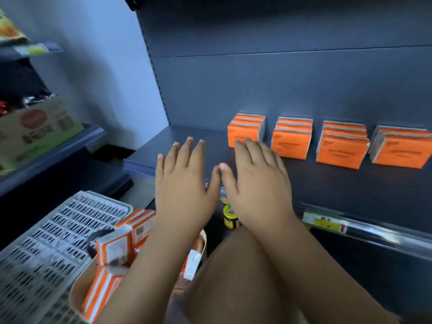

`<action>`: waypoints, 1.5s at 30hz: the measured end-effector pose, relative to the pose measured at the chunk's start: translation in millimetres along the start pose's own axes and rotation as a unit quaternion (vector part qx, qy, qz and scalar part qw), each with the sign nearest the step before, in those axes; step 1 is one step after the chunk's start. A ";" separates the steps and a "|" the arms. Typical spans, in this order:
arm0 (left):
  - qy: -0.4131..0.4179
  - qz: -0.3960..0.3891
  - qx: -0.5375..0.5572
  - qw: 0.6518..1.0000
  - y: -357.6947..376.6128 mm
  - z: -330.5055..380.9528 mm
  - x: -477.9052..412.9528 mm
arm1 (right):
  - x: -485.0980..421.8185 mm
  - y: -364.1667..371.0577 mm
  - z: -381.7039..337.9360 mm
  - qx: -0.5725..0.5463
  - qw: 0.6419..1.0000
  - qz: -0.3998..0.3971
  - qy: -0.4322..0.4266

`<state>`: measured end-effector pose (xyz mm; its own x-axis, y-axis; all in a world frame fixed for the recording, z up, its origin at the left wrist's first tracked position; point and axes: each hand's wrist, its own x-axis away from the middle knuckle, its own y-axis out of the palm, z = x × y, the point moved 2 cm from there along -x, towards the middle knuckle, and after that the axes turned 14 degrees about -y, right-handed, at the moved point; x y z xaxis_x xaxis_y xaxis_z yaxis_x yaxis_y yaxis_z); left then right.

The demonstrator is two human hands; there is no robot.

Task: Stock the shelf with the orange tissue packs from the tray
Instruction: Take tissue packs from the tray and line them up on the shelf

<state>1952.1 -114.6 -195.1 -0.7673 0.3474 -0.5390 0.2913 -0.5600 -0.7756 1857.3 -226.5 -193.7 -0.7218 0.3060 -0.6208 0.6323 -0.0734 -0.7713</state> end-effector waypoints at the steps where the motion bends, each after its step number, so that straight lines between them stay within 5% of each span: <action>1: -0.009 0.009 -0.023 1.000 -4.3 -20.4 2.6 | -6.9 6.8 -19.6 -0.008 1.000 -0.005 0.003; 9: -0.111 0.005 -0.116 0.987 -15.4 -174.5 22.2 | 16.6 111.9 -131.8 -0.091 0.982 -0.156 -0.063; 16: -0.148 -0.082 -0.144 0.975 7.2 -232.5 58.2 | 42.9 156.9 -130.2 -0.103 0.934 -0.320 -0.118; 22: -0.191 -0.150 -0.109 0.964 39.9 -266.9 74.1 | 47.1 173.9 -125.0 -0.099 0.914 -0.389 -0.052; 30: -0.179 -0.123 -0.049 0.975 91.8 -282.1 57.6 | 55.5 204.2 -125.1 -0.089 0.887 -0.449 -0.060; 38: -0.264 -0.241 -0.173 0.918 143.0 -296.3 26.4 | 51.4 237.9 -120.1 -0.099 0.891 -0.440 -0.052; 45: -0.189 -0.149 -0.228 0.943 158.9 -282.8 40.9 | 54.0 257.9 -122.2 -0.092 0.903 -0.420 0.014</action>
<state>2128.6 23.3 -433.3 -0.9777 0.0967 -0.1866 0.1805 -0.0684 -0.9812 2015.8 -112.9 -409.0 -0.9626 0.2043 0.1780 -0.0970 0.3537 -0.9303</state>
